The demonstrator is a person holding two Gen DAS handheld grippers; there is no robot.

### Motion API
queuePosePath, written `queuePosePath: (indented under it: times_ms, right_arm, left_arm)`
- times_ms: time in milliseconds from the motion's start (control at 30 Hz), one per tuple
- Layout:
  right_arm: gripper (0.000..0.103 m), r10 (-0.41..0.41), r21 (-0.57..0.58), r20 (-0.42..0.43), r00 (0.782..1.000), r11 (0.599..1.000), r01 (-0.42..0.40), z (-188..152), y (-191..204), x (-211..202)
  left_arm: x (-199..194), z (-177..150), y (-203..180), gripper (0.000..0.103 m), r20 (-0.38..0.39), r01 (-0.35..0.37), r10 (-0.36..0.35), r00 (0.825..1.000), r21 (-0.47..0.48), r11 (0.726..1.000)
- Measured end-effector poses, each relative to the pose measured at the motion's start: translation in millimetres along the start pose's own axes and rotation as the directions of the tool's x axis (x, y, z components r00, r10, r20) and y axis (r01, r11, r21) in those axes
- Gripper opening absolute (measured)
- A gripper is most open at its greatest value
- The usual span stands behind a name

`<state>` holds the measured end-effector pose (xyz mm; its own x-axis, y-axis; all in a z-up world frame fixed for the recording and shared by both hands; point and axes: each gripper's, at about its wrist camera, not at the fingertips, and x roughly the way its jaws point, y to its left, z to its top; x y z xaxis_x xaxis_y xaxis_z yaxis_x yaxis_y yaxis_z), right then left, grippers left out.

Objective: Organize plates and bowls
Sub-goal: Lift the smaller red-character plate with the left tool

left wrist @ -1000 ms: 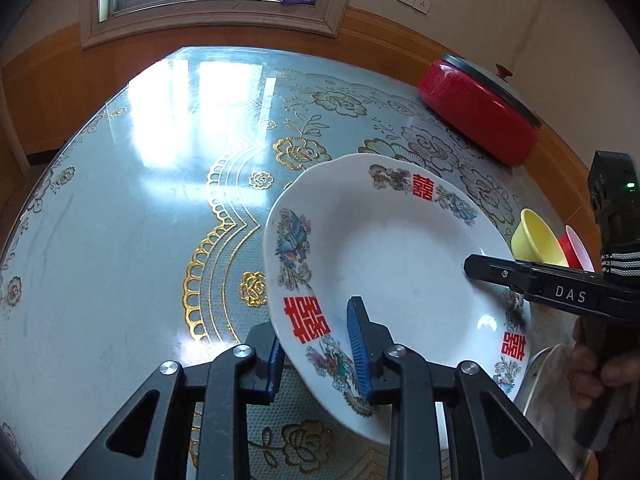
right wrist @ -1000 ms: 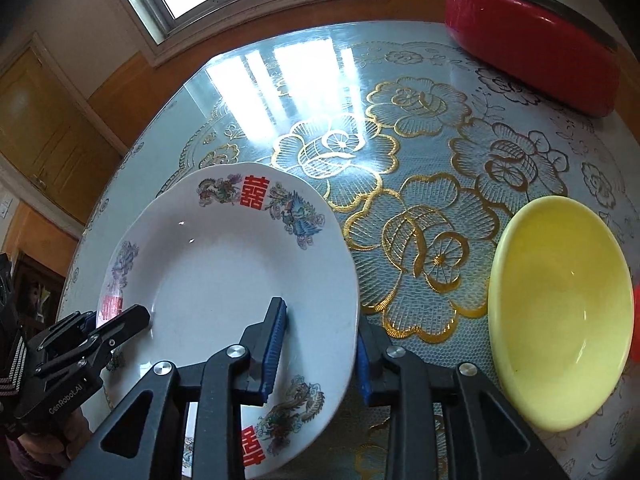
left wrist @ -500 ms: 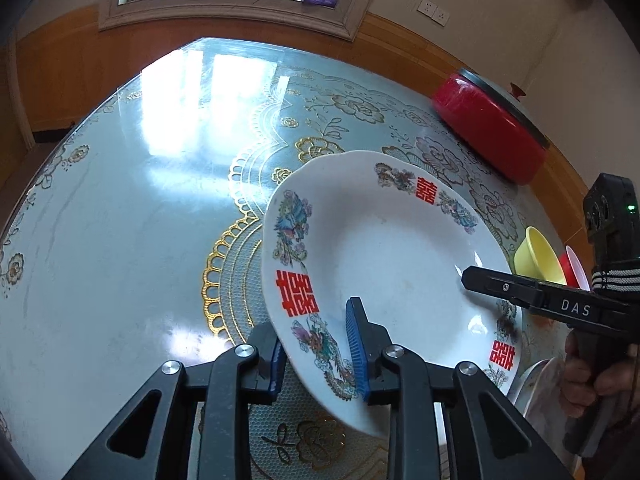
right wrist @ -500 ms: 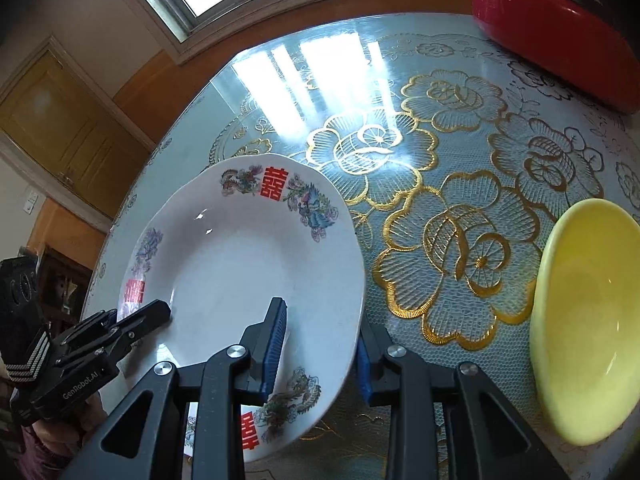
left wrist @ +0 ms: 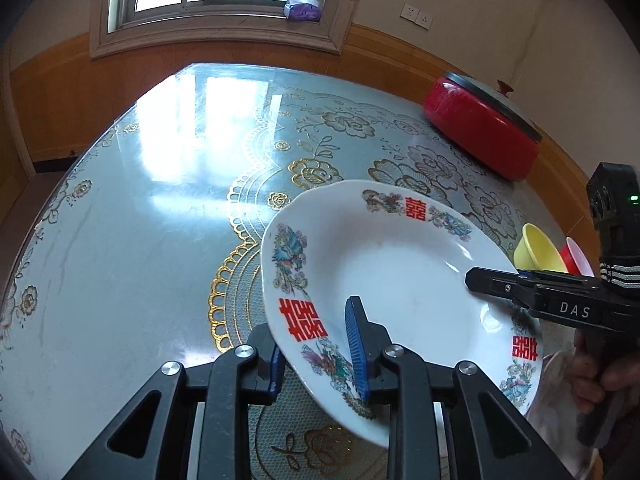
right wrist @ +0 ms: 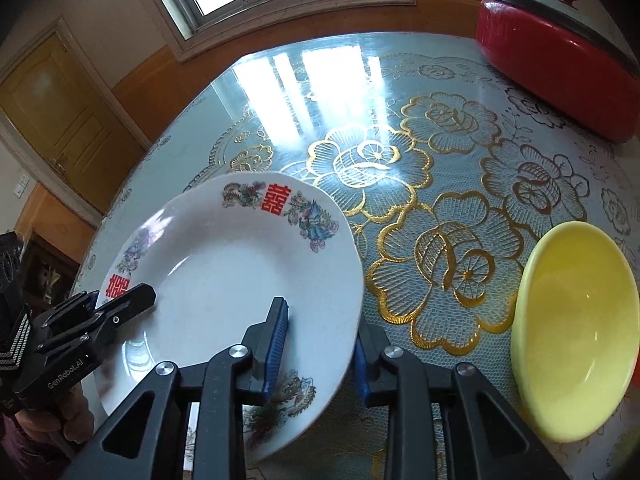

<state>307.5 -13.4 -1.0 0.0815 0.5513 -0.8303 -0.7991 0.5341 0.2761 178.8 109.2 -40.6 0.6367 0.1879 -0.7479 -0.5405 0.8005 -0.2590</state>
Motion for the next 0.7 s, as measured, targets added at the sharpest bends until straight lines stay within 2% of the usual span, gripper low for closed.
queuePosePath:
  times_ms: [67, 400, 700]
  right_arm:
    - [0.027, -0.002, -0.024, 0.001, 1.000, 1.000, 0.002, -1, 4, -4]
    - [0.027, 0.011, -0.075, 0.042, 0.999, 0.997, -0.008, -23, 17, -22]
    - [0.027, 0.028, -0.057, 0.104, 0.994, 0.998, -0.022, -53, 11, -72]
  left_arm:
    - [-4, 0, 3, 0.028, 0.000, 0.023, -0.023, 1.000, -0.023, 0.999]
    - [-26, -12, -5, 0.028, 0.037, 0.010, -0.010, 0.999, 0.002, 1.000]
    - [-64, -25, -28, 0.028, 0.088, 0.024, -0.028, 0.996, 0.046, 0.999]
